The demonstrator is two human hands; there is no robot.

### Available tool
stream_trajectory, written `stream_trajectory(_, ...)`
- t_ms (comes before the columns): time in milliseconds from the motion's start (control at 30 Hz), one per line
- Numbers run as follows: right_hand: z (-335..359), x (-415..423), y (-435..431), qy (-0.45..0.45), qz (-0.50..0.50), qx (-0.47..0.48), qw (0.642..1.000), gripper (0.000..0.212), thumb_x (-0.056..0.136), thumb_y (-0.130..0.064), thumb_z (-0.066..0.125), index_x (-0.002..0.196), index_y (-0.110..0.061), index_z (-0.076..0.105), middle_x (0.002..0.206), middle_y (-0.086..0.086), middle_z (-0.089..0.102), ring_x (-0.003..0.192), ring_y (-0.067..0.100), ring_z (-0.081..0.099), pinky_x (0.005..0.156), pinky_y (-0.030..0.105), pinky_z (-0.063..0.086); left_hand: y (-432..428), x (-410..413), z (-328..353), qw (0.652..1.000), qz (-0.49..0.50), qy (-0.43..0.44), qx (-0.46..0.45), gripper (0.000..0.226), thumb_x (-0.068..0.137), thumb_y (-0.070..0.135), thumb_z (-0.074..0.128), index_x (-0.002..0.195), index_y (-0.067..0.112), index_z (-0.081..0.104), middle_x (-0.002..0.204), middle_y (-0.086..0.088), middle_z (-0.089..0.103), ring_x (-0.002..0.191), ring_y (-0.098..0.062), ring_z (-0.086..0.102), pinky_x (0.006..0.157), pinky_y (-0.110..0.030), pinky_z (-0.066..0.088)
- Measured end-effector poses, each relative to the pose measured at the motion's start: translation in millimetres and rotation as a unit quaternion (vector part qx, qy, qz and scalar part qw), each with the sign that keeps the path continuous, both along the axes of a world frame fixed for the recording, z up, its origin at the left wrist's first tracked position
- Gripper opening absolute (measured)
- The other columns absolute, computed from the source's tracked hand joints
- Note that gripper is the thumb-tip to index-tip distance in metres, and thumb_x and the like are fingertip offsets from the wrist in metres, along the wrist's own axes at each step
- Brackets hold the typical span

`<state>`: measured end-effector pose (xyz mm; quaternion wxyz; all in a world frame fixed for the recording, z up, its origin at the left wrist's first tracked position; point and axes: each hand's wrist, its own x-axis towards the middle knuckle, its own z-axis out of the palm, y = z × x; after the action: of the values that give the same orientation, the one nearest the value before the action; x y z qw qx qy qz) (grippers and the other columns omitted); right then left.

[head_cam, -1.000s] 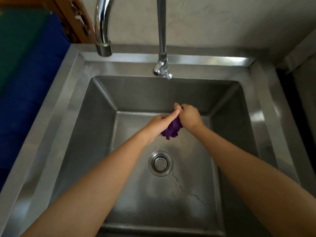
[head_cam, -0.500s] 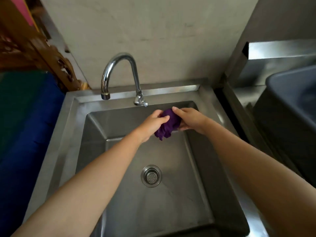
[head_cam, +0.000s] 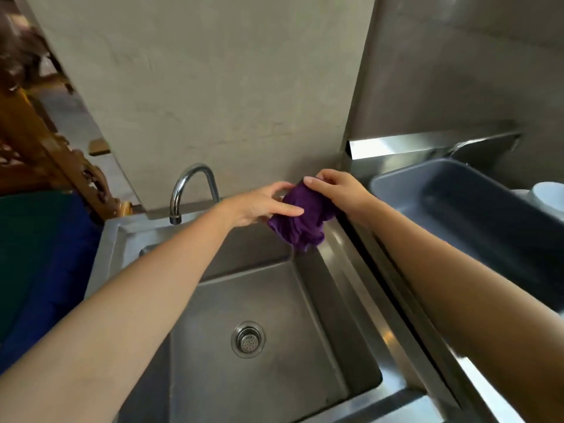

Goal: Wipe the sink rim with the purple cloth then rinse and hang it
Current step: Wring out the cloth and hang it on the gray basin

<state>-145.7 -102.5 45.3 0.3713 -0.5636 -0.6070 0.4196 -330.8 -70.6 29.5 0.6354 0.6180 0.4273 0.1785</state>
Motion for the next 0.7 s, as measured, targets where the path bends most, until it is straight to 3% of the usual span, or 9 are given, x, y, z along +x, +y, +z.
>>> stream_trajectory(67, 17, 11, -6, 0.0, 0.011, 0.013, 1.0, 0.03, 0.088, -0.037, 0.06, 0.074, -0.013, 0.051, 0.067, 0.004, 0.049, 0.061, 0.014, 0.047, 0.056, 0.026, 0.038, -1, 10, 17, 1.0, -0.025, -0.005, 0.015, 0.04, 0.079, 0.018, 0.072, 0.113, 0.027, 0.053, 0.116, 0.002, 0.061, 0.099, -0.013, 0.062, 0.081, -0.028, 0.051)
stream_trajectory(167, 41, 33, -11, 0.009, 0.035, -0.011, 0.999, 0.025, 0.089, -0.036, 0.059, 0.077, -0.015, 0.054, 0.073, 0.002, 0.057, 0.062, 0.01, 0.055, 0.054, 0.018, 0.045, 0, 25, 35, 0.997, -0.036, -0.069, 0.02, 0.04, 0.071, 0.017, 0.071, 0.106, 0.022, 0.053, 0.106, -0.001, 0.063, 0.1, -0.017, 0.061, 0.093, -0.034, 0.048)
stream_trajectory(300, 63, 69, -14, -0.066, 0.019, -0.005, 0.998, 0.027, 0.084, -0.043, 0.063, 0.081, -0.016, 0.061, 0.076, 0.0, 0.062, 0.067, 0.013, 0.059, 0.06, 0.022, 0.046, -4, 54, 56, 0.989, -0.025, -0.143, 0.017, 0.025, 0.075, 0.009, 0.065, 0.094, 0.018, 0.053, 0.093, -0.002, 0.064, 0.085, -0.014, 0.063, 0.076, -0.026, 0.051)
stream_trajectory(367, 74, 87, -18, -0.116, 0.002, 0.017, 0.993, 0.029, 0.083, -0.047, 0.063, 0.077, -0.019, 0.061, 0.072, -0.003, 0.06, 0.067, 0.012, 0.056, 0.062, 0.024, 0.045, -8, 70, 69, 0.989, -0.017, -0.14, 0.04, 0.022, 0.083, 0.005, 0.063, 0.097, 0.019, 0.052, 0.093, -0.001, 0.062, 0.079, -0.013, 0.062, 0.066, -0.022, 0.051)
stream_trajectory(467, 91, 115, -31, -0.116, 0.027, 0.014, 0.993, 0.021, 0.083, -0.041, 0.065, 0.08, -0.021, 0.063, 0.079, -0.002, 0.066, 0.075, 0.014, 0.063, 0.069, 0.027, 0.051, -9, 92, 85, 0.991, -0.009, -0.102, 0.085, 0.025, 0.088, 0.008, 0.059, 0.111, 0.017, 0.055, 0.103, -0.001, 0.063, 0.093, -0.017, 0.062, 0.079, -0.027, 0.052)
stream_trajectory(533, 100, 135, -41, -0.103, 0.07, -0.023, 0.992, 0.018, 0.082, -0.03, 0.069, 0.095, -0.019, 0.065, 0.098, 0.006, 0.07, 0.091, 0.021, 0.068, 0.082, 0.032, 0.055, -11, 104, 95, 0.988, 0.006, -0.075, 0.133, 0.02, 0.087, 0.008, 0.061, 0.105, 0.016, 0.061, 0.101, -0.003, 0.066, 0.097, -0.019, 0.062, 0.09, -0.031, 0.05)
stream_trajectory(600, 109, 151, -52, -0.117, 0.102, -0.063, 0.986, 0.016, 0.081, -0.019, 0.071, 0.095, -0.02, 0.063, 0.101, 0.007, 0.07, 0.095, 0.023, 0.067, 0.083, 0.033, 0.055, -16, 116, 104, 0.983, 0.012, -0.073, 0.167, 0.014, 0.087, 0.004, 0.059, 0.098, 0.014, 0.06, 0.095, -0.005, 0.065, 0.091, -0.018, 0.063, 0.088, -0.029, 0.052)
stream_trajectory(700, 117, 173, -61, -0.244, 0.049, -0.039, 0.968, 0.021, 0.08, -0.024, 0.071, 0.095, -0.011, 0.064, 0.096, 0.01, 0.069, 0.092, 0.027, 0.065, 0.082, 0.035, 0.053, -25, 136, 109, 0.976, -0.002, -0.082, 0.2, 0.016, 0.089, 0.0, 0.055, 0.088, 0.016, 0.055, 0.086, -0.004, 0.063, 0.08, -0.013, 0.061, 0.083, -0.028, 0.052)
